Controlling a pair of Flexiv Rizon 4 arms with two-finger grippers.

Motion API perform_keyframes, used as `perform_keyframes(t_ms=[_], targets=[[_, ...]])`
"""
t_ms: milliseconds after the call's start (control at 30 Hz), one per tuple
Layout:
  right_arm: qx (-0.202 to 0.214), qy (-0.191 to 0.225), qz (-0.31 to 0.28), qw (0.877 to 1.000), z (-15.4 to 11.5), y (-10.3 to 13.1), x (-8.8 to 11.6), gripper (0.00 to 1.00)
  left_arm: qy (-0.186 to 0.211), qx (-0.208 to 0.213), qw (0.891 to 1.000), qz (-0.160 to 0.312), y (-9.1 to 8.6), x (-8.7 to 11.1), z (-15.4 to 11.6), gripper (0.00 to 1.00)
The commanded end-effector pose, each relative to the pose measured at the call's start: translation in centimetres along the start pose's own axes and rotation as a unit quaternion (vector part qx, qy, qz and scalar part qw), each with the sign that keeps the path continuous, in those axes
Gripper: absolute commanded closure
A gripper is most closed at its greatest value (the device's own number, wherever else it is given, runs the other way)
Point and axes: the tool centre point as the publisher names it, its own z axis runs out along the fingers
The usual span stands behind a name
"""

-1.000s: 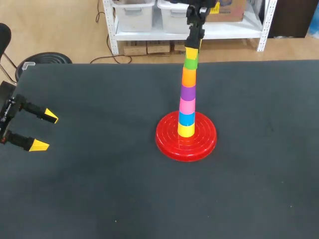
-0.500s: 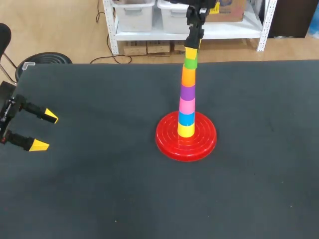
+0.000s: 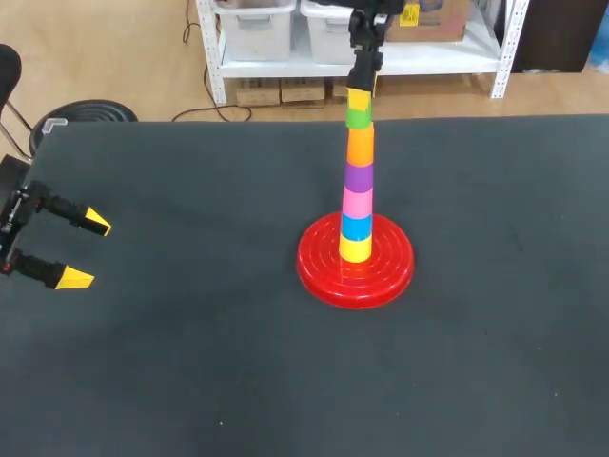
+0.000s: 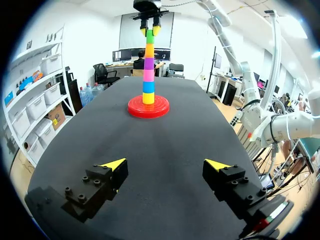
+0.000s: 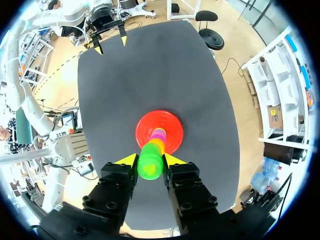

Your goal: Pick up and stack the cylinders on the red base in this order: pink,purple,orange,green

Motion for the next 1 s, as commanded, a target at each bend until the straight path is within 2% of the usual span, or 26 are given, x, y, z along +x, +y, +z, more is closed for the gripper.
perform_keyframes(t_ms=[33,367,733,1000], targets=[[0.002,-0.002,0.002,1.000,0.3,0.3,0.4,1.00,-0.001,0.000,1.000,0.001,0.0,0.1,0.0,0.00],[-0.002,-0.002,0.006,1.000,0.8,0.4,0.6,1.00,-0.001,0.000,1.000,0.001,0.0,0.1,0.0,0.00],[0.009,-0.004,0.007,1.000,-0.3,0.5,0.8,1.00,-0.001,0.000,1.000,0.001,0.0,0.1,0.0,0.00],[0.004,-0.004,0.005,1.000,0.3,0.3,0.6,1.00,-0.001,0.000,1.000,0.001,0.0,0.1,0.0,0.00]])
